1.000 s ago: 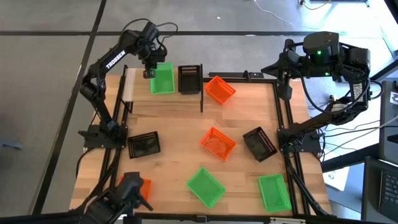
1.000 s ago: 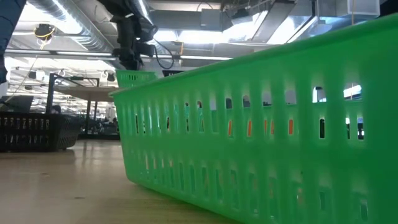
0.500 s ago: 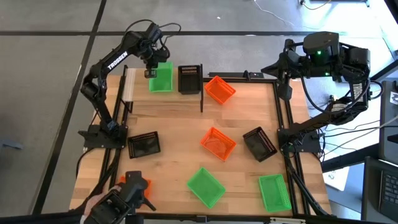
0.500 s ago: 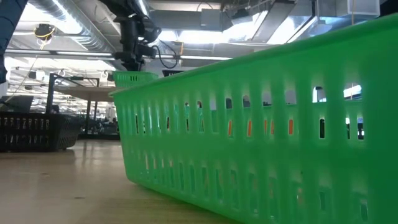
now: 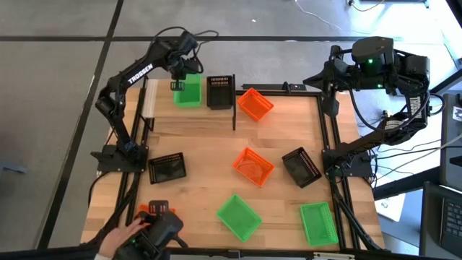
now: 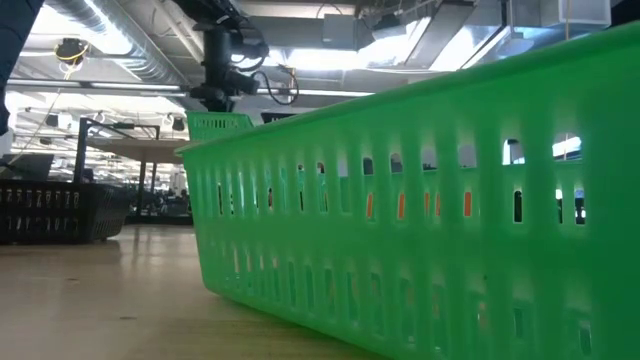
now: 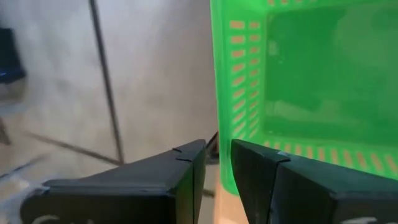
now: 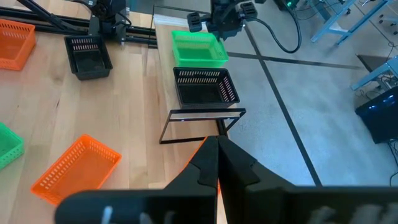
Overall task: Stack baskets on shelf by color
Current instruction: Put the bottom left orange bin on the shelf
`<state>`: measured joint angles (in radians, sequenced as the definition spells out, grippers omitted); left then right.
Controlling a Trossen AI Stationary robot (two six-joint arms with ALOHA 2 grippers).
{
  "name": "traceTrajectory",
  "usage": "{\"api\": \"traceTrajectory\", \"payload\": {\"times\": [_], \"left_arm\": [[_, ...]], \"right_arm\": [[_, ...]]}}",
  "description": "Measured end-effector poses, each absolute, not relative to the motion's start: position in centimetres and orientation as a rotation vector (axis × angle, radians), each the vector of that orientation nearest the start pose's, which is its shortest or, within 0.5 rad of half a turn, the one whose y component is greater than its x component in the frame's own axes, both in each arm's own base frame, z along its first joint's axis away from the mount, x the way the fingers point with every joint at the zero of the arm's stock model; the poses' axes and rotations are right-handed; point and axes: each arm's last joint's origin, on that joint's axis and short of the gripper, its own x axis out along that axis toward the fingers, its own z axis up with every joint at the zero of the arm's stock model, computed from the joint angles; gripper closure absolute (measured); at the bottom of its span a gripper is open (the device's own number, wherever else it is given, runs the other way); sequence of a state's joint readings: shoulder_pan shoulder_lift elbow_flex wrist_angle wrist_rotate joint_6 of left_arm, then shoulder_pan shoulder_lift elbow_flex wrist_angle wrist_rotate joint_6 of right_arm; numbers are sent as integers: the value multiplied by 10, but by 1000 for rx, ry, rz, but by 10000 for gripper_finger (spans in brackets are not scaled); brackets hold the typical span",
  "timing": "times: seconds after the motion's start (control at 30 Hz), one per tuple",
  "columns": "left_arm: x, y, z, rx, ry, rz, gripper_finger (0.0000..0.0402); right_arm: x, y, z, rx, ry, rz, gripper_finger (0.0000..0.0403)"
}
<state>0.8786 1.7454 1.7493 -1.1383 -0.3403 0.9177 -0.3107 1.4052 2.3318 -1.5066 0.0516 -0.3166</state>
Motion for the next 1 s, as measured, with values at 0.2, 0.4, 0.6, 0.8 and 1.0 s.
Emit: {"api": "traceTrajectory", "payload": {"times": [0.2, 0.4, 0.6, 0.8, 1.0], "left_arm": [[223, 268, 350, 440, 1450, 509, 335], [219, 258, 369, 481, 1373, 559, 335], [206, 246, 389, 443, 1295, 650, 335], [186, 247, 394, 285, 1271, 761, 335], [175, 241, 387, 15, 1223, 667, 335]], "right_arm": [[149, -49, 543, -230, 628, -256, 402], [149, -49, 543, -230, 628, -257, 402], [149, -49, 543, -230, 628, -256, 402], [149, -49, 543, -230, 629, -256, 402], [148, -49, 542, -229, 640, -254, 402]]}}
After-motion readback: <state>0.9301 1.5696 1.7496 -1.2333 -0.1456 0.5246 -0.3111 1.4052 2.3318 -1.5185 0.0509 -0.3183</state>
